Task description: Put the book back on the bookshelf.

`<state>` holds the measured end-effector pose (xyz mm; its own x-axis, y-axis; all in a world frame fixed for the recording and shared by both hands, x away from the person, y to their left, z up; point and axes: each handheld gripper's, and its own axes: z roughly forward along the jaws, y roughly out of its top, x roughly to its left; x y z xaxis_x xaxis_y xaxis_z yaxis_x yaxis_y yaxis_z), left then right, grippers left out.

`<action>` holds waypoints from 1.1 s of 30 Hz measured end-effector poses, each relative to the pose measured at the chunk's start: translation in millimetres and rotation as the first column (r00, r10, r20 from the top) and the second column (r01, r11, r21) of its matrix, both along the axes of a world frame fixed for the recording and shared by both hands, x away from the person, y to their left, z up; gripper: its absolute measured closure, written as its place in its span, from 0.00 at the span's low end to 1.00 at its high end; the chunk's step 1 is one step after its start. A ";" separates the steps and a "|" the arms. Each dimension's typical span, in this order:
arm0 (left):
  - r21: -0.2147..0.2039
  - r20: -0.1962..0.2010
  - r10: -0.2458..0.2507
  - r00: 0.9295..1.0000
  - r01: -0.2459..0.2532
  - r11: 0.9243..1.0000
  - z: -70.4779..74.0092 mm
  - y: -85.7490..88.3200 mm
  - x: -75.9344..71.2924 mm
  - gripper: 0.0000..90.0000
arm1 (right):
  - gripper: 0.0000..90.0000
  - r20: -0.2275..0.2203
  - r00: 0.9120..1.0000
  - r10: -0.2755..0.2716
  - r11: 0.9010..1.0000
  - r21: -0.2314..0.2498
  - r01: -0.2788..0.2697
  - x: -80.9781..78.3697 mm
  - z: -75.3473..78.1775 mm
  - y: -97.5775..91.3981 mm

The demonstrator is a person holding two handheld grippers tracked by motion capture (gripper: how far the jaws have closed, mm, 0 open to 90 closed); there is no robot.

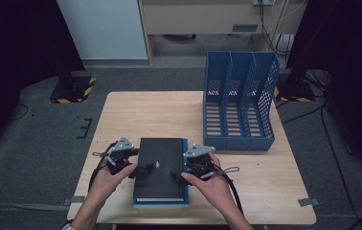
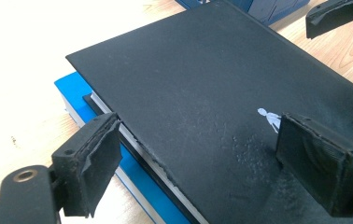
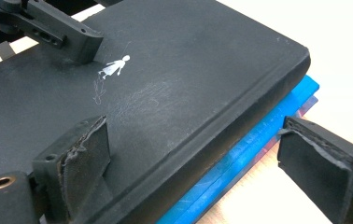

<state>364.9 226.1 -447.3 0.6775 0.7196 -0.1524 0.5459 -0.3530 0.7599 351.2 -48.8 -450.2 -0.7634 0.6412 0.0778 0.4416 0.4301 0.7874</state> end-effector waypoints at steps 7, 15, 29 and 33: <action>0.003 -0.007 -0.027 1.000 0.027 1.000 0.0 -7.7 9.2 0.14 | 0.08 -0.028 1.000 0.004 1.000 0.020 -0.003 0.8 -2.2 -1.1; 0.013 -0.009 -0.049 0.999 0.050 0.999 0.1 -20.3 18.3 0.13 | 0.05 -0.061 0.998 -0.007 0.999 0.038 0.009 4.2 -5.2 -6.7; 0.024 -0.021 -0.064 0.998 0.064 0.998 1.2 -19.4 15.3 0.11 | 0.04 -0.118 0.993 -0.006 0.995 0.098 0.018 7.8 -11.4 -12.0; -0.011 -0.053 -0.077 0.996 0.077 0.997 -2.0 -18.5 16.8 0.10 | 0.04 -0.130 0.991 -0.005 0.994 0.110 0.019 8.8 -12.7 -11.8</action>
